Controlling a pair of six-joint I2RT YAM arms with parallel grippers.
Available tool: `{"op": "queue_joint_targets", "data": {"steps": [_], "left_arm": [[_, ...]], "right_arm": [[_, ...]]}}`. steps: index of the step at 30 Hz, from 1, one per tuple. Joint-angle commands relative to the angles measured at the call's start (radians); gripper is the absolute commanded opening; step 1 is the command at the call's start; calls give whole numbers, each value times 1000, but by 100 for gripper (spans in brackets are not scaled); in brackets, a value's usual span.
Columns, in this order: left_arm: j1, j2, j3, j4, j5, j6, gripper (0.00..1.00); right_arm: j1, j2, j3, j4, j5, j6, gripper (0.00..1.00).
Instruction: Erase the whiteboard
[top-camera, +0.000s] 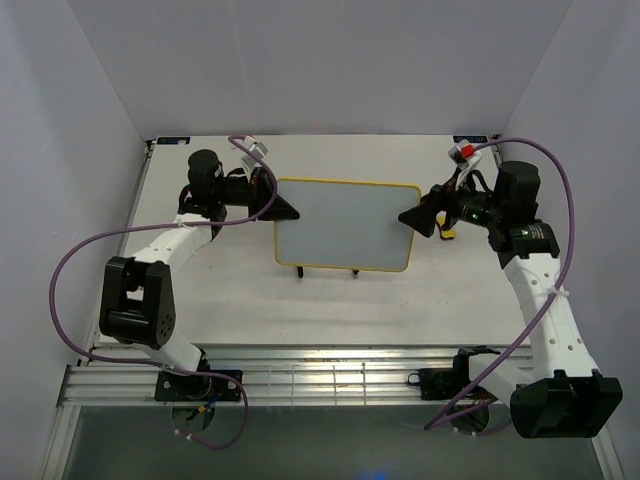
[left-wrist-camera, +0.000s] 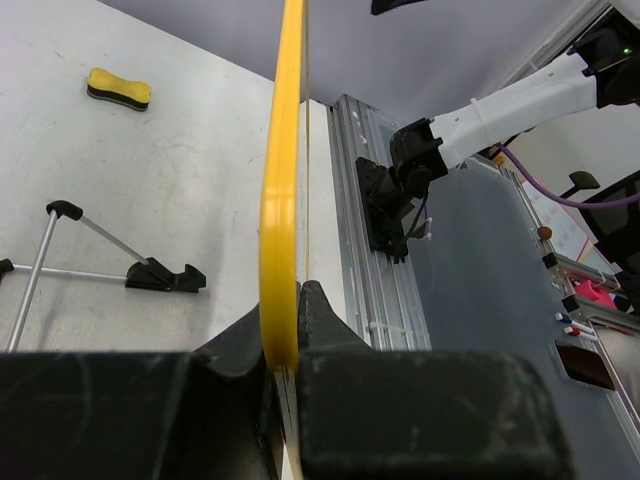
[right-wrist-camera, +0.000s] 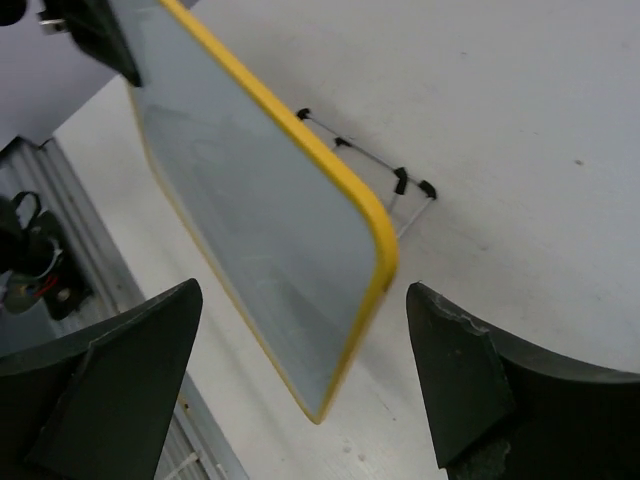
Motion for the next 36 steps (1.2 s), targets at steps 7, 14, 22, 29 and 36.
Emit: {"op": "queue_joint_targets", "data": {"steps": [7, 14, 22, 29, 36], "left_arm": [[-21, -68, 60, 49, 134, -18, 0], [-44, -62, 77, 55, 120, -23, 0], [-42, -54, 81, 66, -31, -41, 31], [-19, -90, 41, 58, -286, -59, 98], [1, -136, 21, -7, -576, -102, 98]], "right_arm": [[0, -59, -93, 186, -431, 120, 53], [1, -36, -169, 372, -520, 283, 24], [-42, -95, -142, 395, -346, 364, 8], [-227, -175, -108, 312, -249, 397, 8], [-289, -200, -87, 277, -217, 398, 8]]}}
